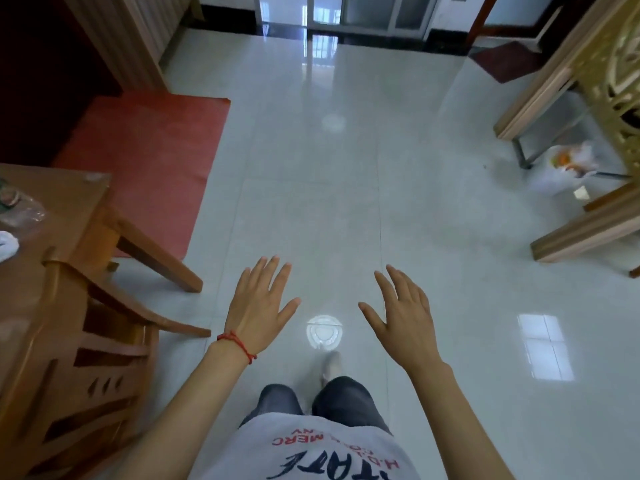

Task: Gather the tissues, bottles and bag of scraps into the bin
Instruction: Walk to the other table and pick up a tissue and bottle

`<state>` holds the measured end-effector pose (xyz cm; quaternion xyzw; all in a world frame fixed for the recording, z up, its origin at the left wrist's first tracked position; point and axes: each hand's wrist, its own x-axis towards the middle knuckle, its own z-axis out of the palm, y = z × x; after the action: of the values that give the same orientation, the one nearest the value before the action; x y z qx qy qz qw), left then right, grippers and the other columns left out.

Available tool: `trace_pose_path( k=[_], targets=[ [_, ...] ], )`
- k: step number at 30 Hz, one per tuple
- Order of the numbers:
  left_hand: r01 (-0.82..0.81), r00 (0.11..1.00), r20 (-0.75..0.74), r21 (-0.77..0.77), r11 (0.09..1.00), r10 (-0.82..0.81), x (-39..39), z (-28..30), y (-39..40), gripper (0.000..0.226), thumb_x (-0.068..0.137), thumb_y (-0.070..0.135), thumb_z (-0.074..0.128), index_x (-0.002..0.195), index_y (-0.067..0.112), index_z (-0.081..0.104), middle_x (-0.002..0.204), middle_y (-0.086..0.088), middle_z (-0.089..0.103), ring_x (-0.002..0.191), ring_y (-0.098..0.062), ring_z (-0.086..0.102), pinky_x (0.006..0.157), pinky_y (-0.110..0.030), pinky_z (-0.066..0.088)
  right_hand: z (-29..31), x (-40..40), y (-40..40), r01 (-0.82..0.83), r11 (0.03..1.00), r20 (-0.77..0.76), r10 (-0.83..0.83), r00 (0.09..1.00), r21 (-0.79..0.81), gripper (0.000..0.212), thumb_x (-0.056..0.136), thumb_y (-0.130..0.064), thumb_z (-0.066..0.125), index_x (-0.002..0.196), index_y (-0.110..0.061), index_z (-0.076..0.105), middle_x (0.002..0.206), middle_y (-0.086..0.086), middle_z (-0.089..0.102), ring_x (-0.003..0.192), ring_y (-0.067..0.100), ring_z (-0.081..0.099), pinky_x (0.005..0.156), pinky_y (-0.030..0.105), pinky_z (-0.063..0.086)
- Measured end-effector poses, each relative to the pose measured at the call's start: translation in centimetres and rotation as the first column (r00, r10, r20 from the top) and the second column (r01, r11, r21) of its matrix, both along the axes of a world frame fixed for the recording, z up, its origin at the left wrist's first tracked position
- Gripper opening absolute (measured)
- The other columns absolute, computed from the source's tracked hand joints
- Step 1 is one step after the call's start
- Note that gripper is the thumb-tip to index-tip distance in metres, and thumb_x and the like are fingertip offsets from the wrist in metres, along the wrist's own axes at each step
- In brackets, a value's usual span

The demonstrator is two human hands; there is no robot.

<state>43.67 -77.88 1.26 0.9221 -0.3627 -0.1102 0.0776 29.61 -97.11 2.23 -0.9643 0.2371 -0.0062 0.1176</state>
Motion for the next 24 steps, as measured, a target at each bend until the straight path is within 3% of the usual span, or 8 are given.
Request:
trace_pose_path(
  k=[16,24],
  targets=[
    [-0.206,0.978,0.011,-0.038,0.978,0.207,17.2,0.9,-13.0,0.074,0.093,0.055,0.008,0.127,0.005,0.05,0.13,-0.021,0.053,0.12,-0.038,0.051,0.096,-0.054,0.039,1.3,22.0,-16.1,-0.215,0.976,0.016,0.215,0.976,-0.023,0.069,0.091,-0.059,0.015,0.126,-0.011,0.05,0.133,0.015,0.052,0.121,0.033,0.051,0.098,0.047,0.041],
    [-0.27,0.963,-0.012,0.01,0.963,0.271,24.0,0.9,-15.3,0.073,0.093,0.054,0.007,0.125,0.005,0.052,0.127,-0.02,0.056,0.116,-0.037,0.054,0.093,-0.054,0.043,1.1,30.1,-18.5,-0.272,0.962,-0.009,0.272,0.962,-0.006,0.069,0.091,-0.059,0.016,0.127,-0.012,0.05,0.135,0.014,0.051,0.123,0.033,0.05,0.099,0.046,0.039]
  ],
)
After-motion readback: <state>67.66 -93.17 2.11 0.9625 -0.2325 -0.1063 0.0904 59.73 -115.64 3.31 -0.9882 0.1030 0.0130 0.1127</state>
